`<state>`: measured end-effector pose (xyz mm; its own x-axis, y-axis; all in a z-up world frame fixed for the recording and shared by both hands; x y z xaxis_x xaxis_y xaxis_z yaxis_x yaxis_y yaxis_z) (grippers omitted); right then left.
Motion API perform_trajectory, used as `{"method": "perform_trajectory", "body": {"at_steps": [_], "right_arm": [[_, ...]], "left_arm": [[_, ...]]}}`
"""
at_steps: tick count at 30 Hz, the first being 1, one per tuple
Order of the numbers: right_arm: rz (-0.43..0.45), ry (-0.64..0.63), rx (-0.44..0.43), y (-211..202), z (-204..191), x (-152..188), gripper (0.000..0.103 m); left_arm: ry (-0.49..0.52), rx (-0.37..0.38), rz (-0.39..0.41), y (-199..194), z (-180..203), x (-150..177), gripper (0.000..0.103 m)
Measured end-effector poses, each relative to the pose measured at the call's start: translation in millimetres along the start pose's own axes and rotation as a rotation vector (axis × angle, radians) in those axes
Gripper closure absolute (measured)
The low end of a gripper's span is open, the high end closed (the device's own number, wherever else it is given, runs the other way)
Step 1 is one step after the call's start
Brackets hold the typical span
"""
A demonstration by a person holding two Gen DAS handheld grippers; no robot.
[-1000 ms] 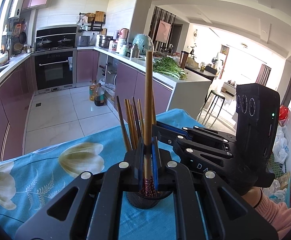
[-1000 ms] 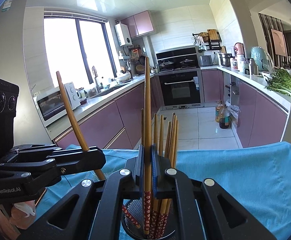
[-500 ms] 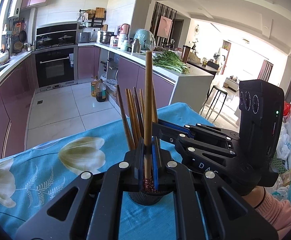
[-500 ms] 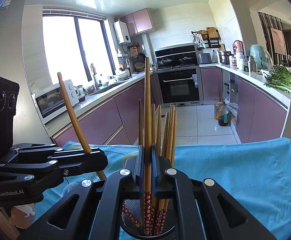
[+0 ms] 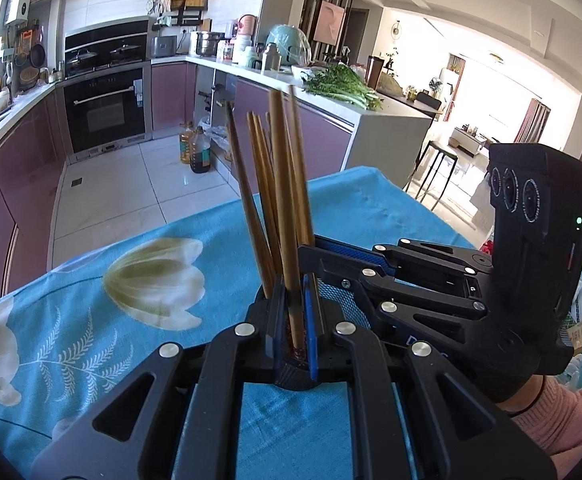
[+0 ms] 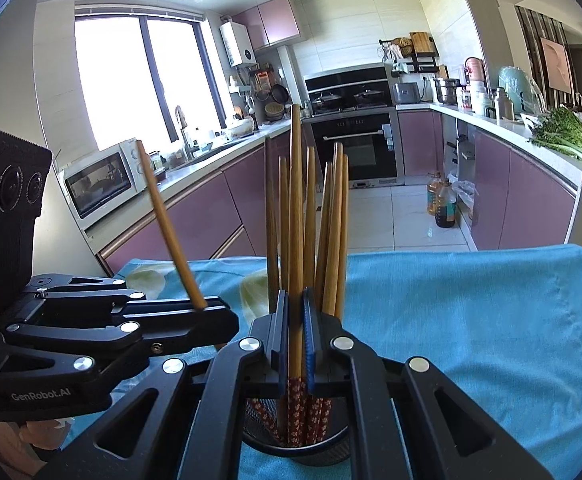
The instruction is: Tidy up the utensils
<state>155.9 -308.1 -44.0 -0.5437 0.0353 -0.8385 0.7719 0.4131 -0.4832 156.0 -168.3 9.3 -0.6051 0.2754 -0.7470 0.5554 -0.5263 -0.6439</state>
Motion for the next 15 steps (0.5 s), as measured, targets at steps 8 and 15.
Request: {"method": "perform_trajectory", "body": {"at_steps": [8, 15], "right_arm": [[-0.001, 0.019, -0.005, -7, 3, 6, 0.087], [0.023, -0.013, 0.005, -24, -5, 16, 0.05]], "left_arm": [[-0.015, -0.009, 0.023, -1, -9, 12, 0.08], [-0.032, -0.07, 0.102, -27, -19, 33, 0.064]]}}
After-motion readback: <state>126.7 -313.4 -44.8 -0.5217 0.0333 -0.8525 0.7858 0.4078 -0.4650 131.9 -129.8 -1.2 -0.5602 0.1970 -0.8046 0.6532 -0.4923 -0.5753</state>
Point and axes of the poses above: each gripper's, at about its wrist camera, not at the fingertips, and y roughly the way its jaws point, z to its right, x to its underside, the point moved 1 cm from there along y, roughly the way its jaws point
